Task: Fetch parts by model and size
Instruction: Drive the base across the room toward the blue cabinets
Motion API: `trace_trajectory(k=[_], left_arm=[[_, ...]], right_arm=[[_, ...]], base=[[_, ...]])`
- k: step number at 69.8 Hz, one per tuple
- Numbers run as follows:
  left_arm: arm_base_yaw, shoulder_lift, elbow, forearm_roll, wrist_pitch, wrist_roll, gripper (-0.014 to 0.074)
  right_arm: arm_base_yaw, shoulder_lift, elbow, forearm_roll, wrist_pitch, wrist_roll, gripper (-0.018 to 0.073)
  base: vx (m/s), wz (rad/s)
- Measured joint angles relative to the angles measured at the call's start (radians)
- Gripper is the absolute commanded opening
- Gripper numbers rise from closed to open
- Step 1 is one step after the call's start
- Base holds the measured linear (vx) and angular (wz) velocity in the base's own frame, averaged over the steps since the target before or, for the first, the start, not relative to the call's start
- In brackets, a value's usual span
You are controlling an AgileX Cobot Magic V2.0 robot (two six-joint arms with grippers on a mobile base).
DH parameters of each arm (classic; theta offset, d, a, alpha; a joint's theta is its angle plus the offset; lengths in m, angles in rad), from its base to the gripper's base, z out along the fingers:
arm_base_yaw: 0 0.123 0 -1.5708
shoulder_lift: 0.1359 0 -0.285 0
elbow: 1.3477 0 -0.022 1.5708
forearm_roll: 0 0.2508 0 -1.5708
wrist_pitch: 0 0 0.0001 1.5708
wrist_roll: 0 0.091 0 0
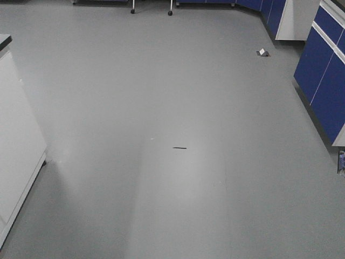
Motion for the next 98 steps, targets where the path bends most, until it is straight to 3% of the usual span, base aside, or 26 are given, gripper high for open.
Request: trace_trajectory(k=[98], left_arm=[[0.0,0.001,0.0,0.0,0.0,0.0,-0.0006]], right_arm=[[0.0,0.0,0.0,0.0,0.0,0.0,-0.0009]], base=[[0.58,-0.04]])
